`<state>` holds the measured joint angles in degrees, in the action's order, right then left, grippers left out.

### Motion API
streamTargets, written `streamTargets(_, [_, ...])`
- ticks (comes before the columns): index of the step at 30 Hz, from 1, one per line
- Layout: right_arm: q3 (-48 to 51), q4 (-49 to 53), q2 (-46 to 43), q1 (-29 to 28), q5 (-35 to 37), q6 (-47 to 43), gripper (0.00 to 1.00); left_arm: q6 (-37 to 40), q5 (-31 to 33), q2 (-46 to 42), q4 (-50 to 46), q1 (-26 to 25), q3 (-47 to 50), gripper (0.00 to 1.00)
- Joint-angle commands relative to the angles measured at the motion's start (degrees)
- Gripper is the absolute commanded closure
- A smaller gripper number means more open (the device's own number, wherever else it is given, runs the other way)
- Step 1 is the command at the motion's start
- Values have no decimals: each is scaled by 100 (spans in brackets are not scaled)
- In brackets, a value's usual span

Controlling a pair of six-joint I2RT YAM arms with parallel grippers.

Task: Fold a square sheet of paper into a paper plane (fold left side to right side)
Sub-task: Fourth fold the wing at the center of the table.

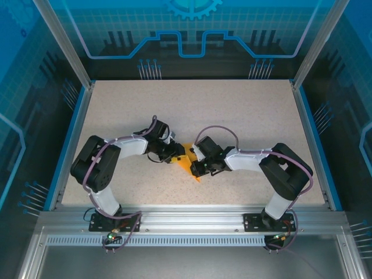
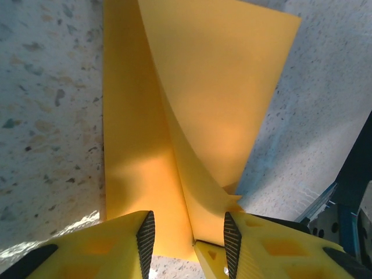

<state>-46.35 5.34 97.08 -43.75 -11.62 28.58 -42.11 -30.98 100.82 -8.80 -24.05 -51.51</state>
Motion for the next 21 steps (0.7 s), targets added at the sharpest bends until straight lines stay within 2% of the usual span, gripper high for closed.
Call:
streamTargets(1, [123, -192, -118, 109, -242, 129, 93, -61, -153, 164, 45, -82, -227, 60])
streamTargets(13, [161, -305, -17, 165, -392, 192, 92, -54, -7, 464, -85, -186, -412, 55])
streamTargets(21, [129, -354, 39, 184, -473, 202, 88, 23, 204, 614, -305, -187, -440, 54])
